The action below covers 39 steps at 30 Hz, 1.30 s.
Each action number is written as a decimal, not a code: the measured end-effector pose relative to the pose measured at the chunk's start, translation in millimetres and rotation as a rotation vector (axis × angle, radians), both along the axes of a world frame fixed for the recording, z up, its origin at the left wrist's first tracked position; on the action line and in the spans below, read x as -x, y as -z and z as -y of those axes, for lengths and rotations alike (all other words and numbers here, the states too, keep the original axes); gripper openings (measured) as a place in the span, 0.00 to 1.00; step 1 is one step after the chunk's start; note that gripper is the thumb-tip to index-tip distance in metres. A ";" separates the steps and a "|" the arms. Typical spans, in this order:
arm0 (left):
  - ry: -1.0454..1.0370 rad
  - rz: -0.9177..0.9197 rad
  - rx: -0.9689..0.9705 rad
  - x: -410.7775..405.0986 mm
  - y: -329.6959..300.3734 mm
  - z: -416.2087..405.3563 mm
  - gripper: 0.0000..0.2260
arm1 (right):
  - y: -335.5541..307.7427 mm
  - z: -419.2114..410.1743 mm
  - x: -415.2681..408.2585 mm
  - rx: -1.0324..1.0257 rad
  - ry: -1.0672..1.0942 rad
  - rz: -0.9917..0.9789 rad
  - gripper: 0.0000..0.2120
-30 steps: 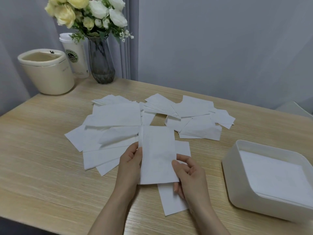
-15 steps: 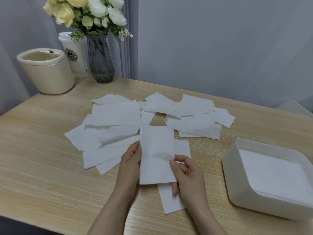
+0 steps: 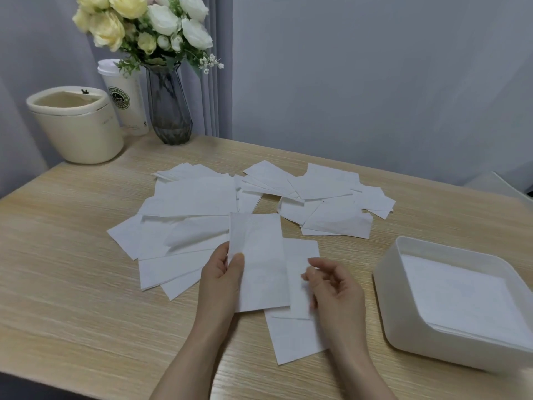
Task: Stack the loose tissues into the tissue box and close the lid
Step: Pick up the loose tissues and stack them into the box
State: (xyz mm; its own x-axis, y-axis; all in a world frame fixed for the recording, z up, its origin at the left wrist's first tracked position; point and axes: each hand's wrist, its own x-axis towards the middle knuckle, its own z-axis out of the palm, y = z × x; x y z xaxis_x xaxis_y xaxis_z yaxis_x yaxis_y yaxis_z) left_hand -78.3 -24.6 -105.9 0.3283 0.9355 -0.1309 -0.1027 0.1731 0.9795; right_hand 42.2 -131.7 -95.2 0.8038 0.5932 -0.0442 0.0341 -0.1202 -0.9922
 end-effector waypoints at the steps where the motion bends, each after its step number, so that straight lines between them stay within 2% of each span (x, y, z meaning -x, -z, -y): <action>1: -0.015 -0.003 0.001 0.3 0.5 -0.8 0.12 | 1.3 2.3 -5.0 0.061 0.055 0.095 0.06; 3: -0.031 -0.007 0.005 0.4 2.0 -1.9 0.12 | 2.4 4.9 -14.3 0.229 0.092 0.274 0.06; 5: -0.031 -0.008 0.010 0.2 2.7 -2.3 0.13 | 2.2 5.2 -21.0 0.451 0.051 0.394 0.11; 7: -0.025 -0.012 0.007 0.3 3.5 -2.3 0.12 | -0.6 3.6 -24.5 0.637 -0.015 0.443 0.15; 10: -0.022 -0.018 0.001 0.6 4.5 -2.5 0.12 | -6.2 0.0 -26.9 0.724 -0.072 0.429 0.15; 17: -0.005 -0.026 -0.004 0.3 4.0 -2.0 0.12 | -5.1 -1.2 -27.0 0.652 -0.050 0.403 0.09; 31: -0.013 -0.019 0.017 1.0 7.7 -5.4 0.11 | 8.0 6.8 -31.5 0.339 0.152 0.275 0.01; 35: -0.011 -0.015 0.022 1.1 8.4 -5.5 0.12 | 8.4 9.1 -30.0 0.262 0.142 0.224 0.06; 39: -0.010 -0.016 0.022 0.9 7.8 -5.9 0.12 | 5.0 9.1 -29.5 0.106 0.191 0.145 0.06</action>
